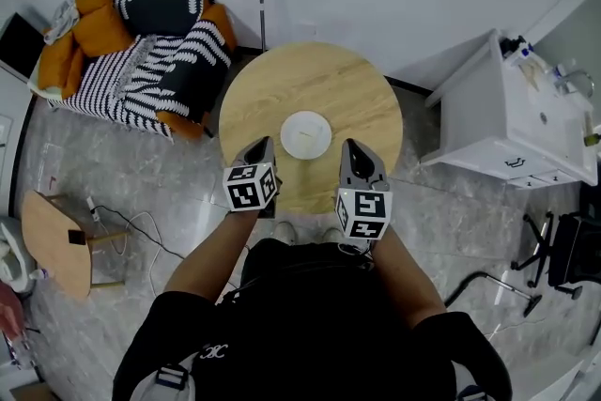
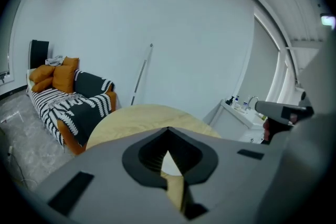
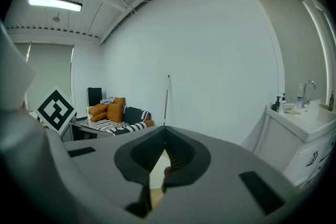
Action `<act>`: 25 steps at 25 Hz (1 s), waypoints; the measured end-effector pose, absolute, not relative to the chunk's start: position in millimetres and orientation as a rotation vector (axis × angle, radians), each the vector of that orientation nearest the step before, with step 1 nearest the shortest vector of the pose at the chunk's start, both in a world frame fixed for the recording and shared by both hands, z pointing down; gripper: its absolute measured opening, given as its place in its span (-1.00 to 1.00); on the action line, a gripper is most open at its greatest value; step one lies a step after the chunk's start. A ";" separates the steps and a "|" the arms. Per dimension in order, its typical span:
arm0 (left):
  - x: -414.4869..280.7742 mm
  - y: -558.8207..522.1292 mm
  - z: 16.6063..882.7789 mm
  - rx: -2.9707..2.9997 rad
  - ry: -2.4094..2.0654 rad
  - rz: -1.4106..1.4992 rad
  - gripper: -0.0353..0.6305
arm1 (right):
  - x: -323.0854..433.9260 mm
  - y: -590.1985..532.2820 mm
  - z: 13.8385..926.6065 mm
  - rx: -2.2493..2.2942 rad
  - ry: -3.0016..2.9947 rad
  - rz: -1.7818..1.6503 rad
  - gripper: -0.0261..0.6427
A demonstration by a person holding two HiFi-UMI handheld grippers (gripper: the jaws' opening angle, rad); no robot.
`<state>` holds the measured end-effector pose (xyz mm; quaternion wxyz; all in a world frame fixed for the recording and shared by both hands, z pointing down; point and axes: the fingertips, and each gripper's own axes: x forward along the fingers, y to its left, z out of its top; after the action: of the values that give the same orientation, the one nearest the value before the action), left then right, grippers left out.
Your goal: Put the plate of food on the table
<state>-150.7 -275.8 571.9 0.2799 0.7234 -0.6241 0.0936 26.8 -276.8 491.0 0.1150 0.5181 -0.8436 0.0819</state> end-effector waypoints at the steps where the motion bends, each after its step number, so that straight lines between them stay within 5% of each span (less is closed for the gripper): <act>1: -150.6 -276.7 564.3 1.961 -1.685 0.249 -0.88 | 25.4 -278.5 488.7 1.521 -2.484 0.238 -0.91; 25: -144.5 -265.5 525.7 2.057 -1.718 0.211 -0.88 | 11.9 -284.9 479.5 1.501 -2.583 0.257 -0.91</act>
<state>-144.5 -265.5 525.7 0.2249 0.7455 -0.6227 0.0766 11.9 -284.9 479.5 0.0713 0.4992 -0.8593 0.0854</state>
